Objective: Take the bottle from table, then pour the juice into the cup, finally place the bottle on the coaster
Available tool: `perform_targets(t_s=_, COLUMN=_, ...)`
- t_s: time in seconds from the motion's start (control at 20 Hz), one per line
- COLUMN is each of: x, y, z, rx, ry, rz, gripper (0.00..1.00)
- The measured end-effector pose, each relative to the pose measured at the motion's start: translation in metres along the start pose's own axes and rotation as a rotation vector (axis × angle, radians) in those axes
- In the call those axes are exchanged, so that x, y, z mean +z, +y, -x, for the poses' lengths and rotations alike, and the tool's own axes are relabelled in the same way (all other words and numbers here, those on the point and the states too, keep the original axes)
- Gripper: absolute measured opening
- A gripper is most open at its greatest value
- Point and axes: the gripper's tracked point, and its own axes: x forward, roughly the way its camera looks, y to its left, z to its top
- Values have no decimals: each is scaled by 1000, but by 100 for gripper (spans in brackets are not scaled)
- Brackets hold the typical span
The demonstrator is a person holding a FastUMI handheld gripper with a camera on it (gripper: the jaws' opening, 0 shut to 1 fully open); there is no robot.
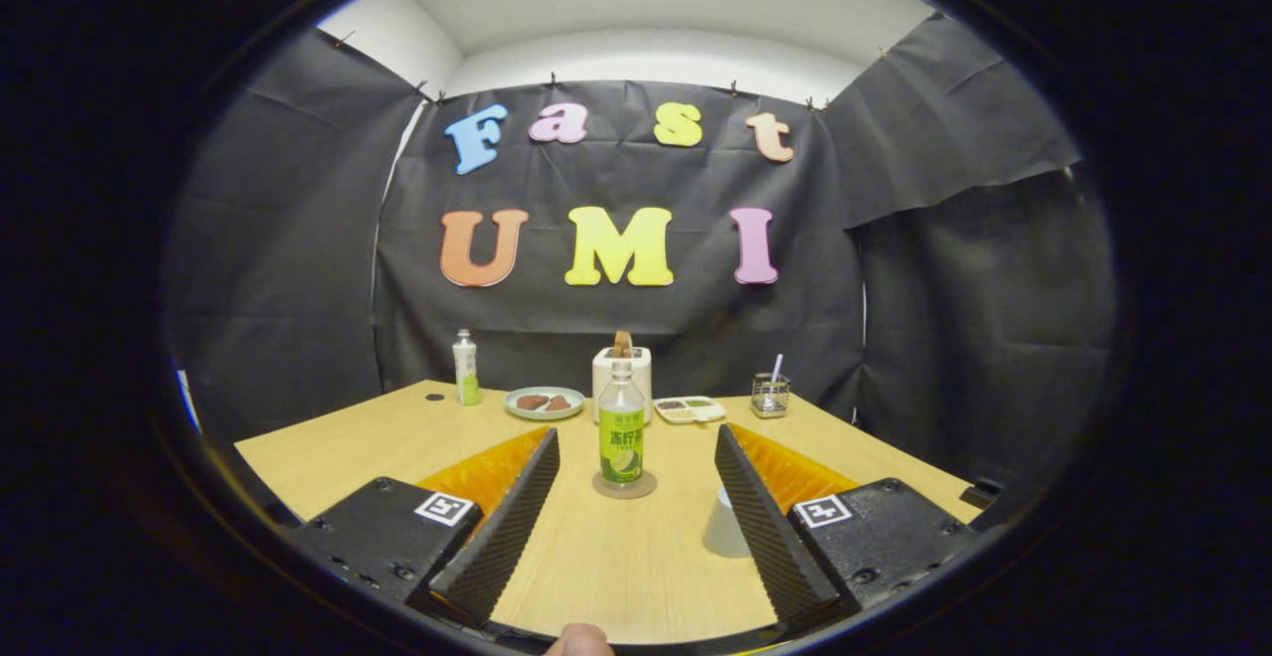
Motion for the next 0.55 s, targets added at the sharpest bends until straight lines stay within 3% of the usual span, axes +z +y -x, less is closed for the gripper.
perform_targets(t_s=0.55, x=5, y=0, z=2, rx=5, ry=-15, rz=14, gripper=100)
